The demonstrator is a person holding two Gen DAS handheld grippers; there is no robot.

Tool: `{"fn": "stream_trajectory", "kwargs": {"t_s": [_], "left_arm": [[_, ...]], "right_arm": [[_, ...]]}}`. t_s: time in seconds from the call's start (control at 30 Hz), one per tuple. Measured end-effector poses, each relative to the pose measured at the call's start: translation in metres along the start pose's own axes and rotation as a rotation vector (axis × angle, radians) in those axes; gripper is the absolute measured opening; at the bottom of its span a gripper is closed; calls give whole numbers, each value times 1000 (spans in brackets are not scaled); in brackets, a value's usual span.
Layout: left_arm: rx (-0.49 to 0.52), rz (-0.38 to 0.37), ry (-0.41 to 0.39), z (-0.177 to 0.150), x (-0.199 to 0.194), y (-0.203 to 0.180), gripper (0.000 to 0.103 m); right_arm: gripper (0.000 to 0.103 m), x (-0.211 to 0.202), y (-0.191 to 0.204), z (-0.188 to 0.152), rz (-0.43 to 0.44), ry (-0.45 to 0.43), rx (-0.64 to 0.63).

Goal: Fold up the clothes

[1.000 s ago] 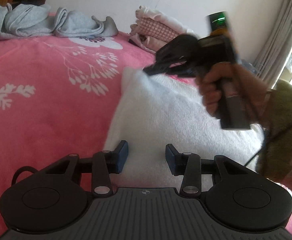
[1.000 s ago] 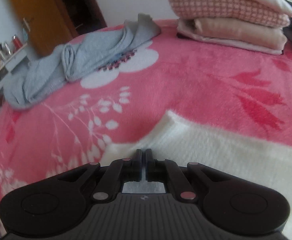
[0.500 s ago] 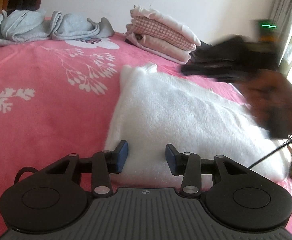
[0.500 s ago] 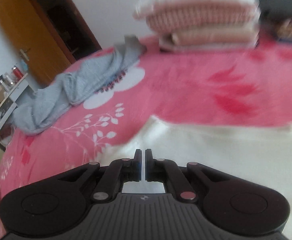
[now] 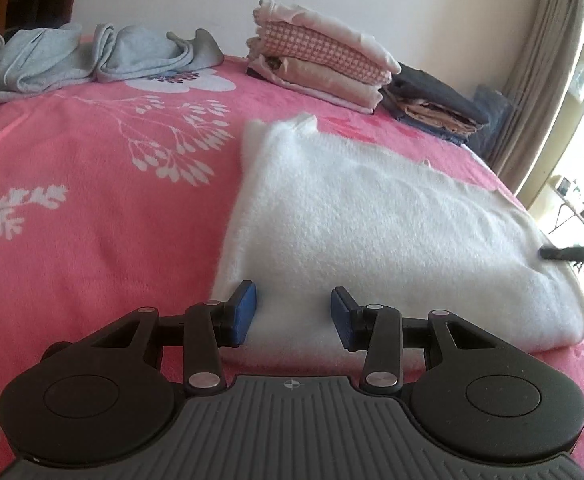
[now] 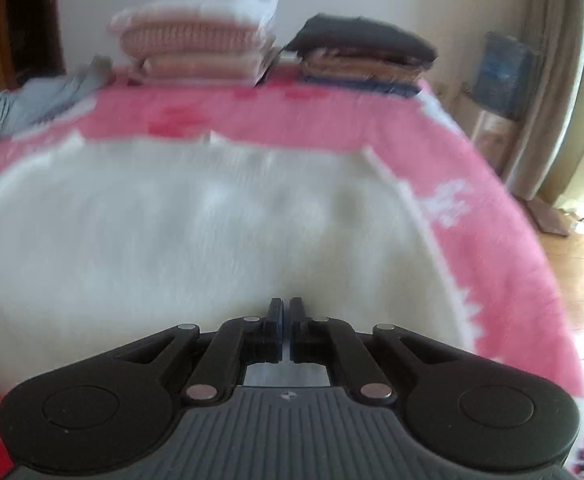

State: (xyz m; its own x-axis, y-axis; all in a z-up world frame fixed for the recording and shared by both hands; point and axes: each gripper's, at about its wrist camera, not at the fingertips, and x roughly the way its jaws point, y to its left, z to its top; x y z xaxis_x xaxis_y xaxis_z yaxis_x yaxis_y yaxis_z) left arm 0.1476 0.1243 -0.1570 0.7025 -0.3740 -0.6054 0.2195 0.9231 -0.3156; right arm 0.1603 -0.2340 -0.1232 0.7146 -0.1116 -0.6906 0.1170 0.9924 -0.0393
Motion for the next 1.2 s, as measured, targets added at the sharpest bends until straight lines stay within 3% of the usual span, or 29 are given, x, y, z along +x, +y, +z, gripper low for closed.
{"fn": "stream_trajectory", "kwargs": {"t_s": [0.1,0.17,0.3,0.33,0.43,0.57,0.63,0.7,0.83,0.93,1.0,1.07,1.2], "left_arm": [[-33,-10,-4,2,-8,0,42],[-56,-16,-7,3,-13,1,42],[-104,-35,-10,4,-24,1,48],[-129,-59,-2,2,-29,2,48],[-239,-125,54,-8,-32,8,51],[-445,-184,106,-18,-7,25,51],[-555,-206,112,-20,8,35,51],[-664,-229,101,-22,18,46,51],[-705,-199,87,-18,23,45,51],[-735,-177,77,-16,26,45,44],[-753,-161,69,-14,28,45,23],[-741,-143,45,-13,21,41,12],[-641,-117,-6,-5,-1,24,9]], "right_arm": [[1,-36,-1,2,79,-75,49],[3,-45,-5,-10,119,-57,103],[4,-31,-47,-59,208,128,428],[6,-33,-59,-72,259,135,537],[43,-32,-77,-100,365,159,789],[47,-20,-86,-125,446,220,1050],[52,-8,-86,-125,463,223,1109],[52,4,-84,-123,477,224,1160],[52,30,-81,-119,506,224,1261],[52,41,-81,-117,519,202,1309],[44,43,-77,-112,507,184,1301],[24,40,-73,-108,479,165,1268],[18,20,-72,-94,473,98,1167]]}}
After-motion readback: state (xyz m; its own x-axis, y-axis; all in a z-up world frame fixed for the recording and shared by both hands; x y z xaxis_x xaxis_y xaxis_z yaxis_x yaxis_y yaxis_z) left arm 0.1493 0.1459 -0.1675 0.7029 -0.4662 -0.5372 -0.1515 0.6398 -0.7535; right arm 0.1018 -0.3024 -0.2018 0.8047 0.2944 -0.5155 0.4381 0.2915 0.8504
